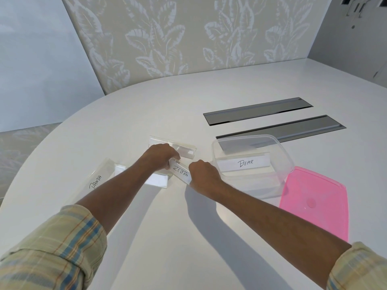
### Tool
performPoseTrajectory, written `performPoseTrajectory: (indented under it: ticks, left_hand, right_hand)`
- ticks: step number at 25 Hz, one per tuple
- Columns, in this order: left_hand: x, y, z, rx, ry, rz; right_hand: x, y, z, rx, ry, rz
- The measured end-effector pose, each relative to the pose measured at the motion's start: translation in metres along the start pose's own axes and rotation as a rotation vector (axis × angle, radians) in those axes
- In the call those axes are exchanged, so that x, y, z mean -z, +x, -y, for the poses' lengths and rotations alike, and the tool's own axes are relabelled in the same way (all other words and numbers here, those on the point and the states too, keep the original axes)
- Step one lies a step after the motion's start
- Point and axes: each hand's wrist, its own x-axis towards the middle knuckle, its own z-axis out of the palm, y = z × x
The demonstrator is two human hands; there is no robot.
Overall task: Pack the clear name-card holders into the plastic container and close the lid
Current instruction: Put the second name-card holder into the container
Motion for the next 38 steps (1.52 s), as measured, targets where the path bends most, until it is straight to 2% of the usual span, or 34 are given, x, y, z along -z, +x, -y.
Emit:
performPoseTrajectory:
  ticks: [8, 20, 32, 38]
  left_hand:
    - [0.022, -0.015, 0.004, 0.027, -0.043, -0.065]
    - [0.093, -0.047, -0.008, 0.016, -0.021, -0.208]
    - [0.143, -0.050, -0.090, -0.056, -0.039, -0.290]
    - [0.144, -0.036, -0.138, -0.094, -0.046, -0.264]
  right_hand:
    - [0.032, -0.006, 0.005, 0.035, -0.012, -0.057]
    - [0.103, -0.024, -0.007, 0.100, -0.008, -0.132]
    - [0.171, -0.052, -0.093, 0.029, -0.028, -0.129]
    - [0.184, -0.065, -0.152, 0.023, 0.034, -0.033]
